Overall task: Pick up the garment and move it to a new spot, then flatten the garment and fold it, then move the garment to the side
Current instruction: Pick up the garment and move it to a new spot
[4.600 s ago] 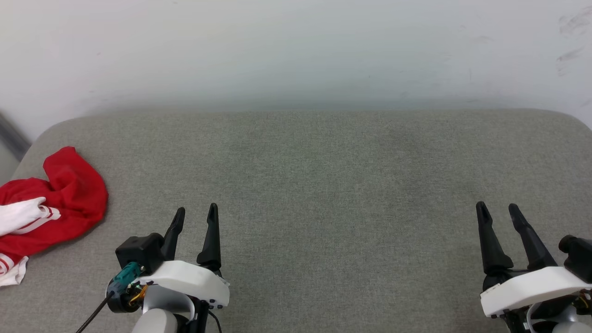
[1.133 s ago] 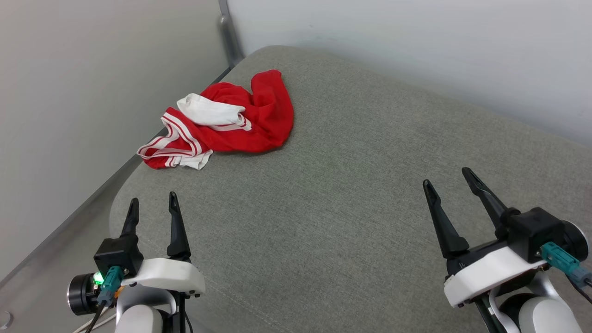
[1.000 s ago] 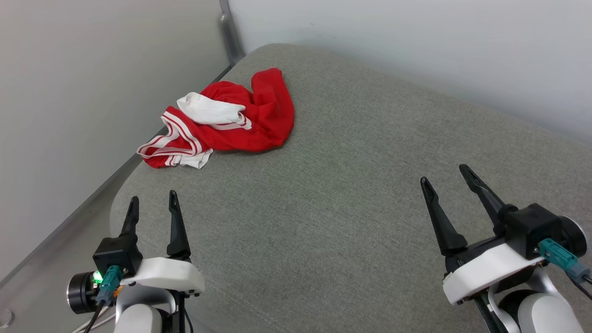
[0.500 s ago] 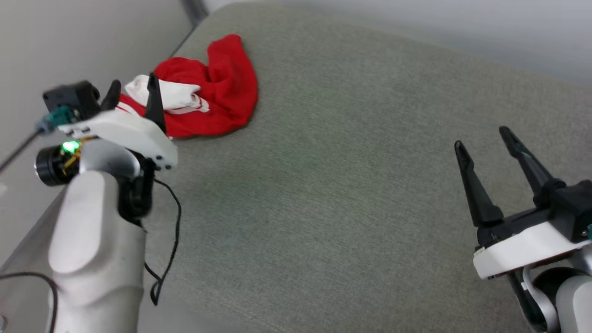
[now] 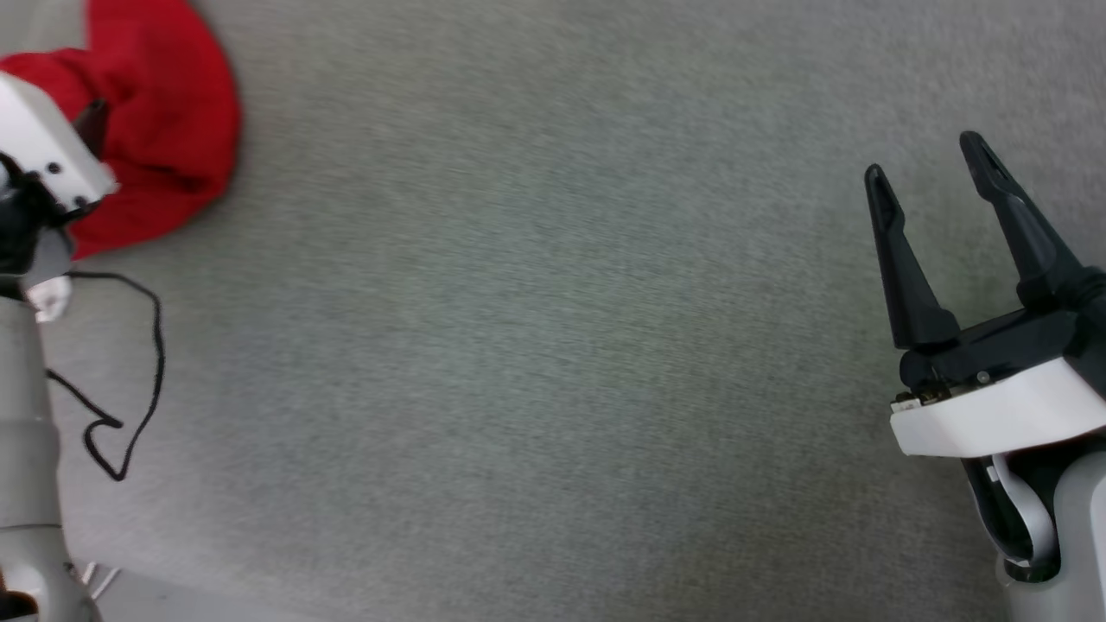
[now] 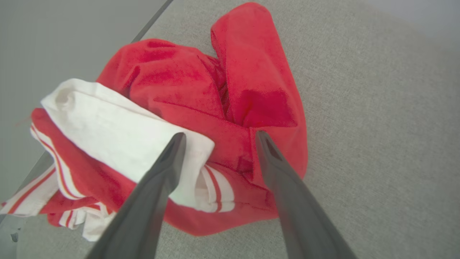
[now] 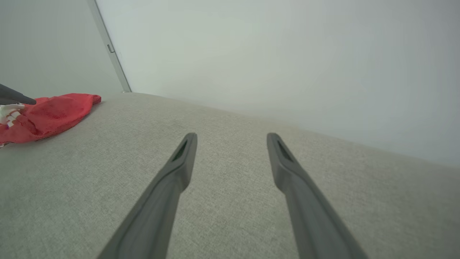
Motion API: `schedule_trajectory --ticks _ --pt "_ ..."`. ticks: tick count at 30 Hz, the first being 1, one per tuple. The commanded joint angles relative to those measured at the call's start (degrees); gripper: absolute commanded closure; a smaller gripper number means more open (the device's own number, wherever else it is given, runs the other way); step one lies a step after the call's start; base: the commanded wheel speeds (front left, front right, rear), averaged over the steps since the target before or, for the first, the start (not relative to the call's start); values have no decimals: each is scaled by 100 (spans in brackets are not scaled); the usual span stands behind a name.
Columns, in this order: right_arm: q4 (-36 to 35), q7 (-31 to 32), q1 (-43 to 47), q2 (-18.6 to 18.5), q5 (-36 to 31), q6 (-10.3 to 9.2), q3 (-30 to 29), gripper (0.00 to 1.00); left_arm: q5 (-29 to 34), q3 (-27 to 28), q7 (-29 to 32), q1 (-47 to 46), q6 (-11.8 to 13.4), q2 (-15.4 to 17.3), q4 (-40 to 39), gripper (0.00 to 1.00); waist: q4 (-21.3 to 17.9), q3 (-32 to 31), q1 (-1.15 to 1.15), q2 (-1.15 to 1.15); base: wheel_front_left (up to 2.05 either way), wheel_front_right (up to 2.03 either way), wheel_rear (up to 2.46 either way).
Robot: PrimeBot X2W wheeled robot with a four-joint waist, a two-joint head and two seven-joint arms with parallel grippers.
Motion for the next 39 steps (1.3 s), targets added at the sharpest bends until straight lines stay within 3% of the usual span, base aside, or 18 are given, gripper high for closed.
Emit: schedule_trajectory --ticks 1,7,13,14,15,16,21,30,39 --pt "45 -43 -94 -14 13 -4 9 0 7 22 130 -33 52 80 43 0 -475 495 -1 0 0 0 0" --pt "217 -194 -214 -48 80 -4 50 0 -120 234 884 302 472 273 341 0 -654 651 -1 0 0 0 0" --pt "242 -207 -260 -85 97 -4 18 0 -197 265 1405 859 764 111 481 0 -673 654 -1 0 0 0 0" --pt "246 -200 -258 -86 93 -4 7 0 -247 286 1450 900 794 59 477 61 -658 634 -1 0 0 0 0" --pt "253 -191 -255 -83 91 -4 7 0 -266 300 1454 925 811 19 462 90 -644 604 -1 0 0 0 0" --pt "256 -194 -255 -84 88 -4 17 0 -268 292 1425 951 817 15 436 100 -634 563 -1 0 0 0 0" --pt "297 -234 -205 -61 143 -4 57 0 -113 290 722 804 699 228 194 100 -576 274 -1 0 0 0 0" --pt "525 -329 124 175 184 -4 21 0 417 167 -1465 411 687 397 -61 100 -520 -640 -1 0 0 0 0" --pt "665 -404 594 511 165 -4 -156 0 729 -148 -3374 290 286 335 -125 100 -704 -1544 -1 0 0 0 0"
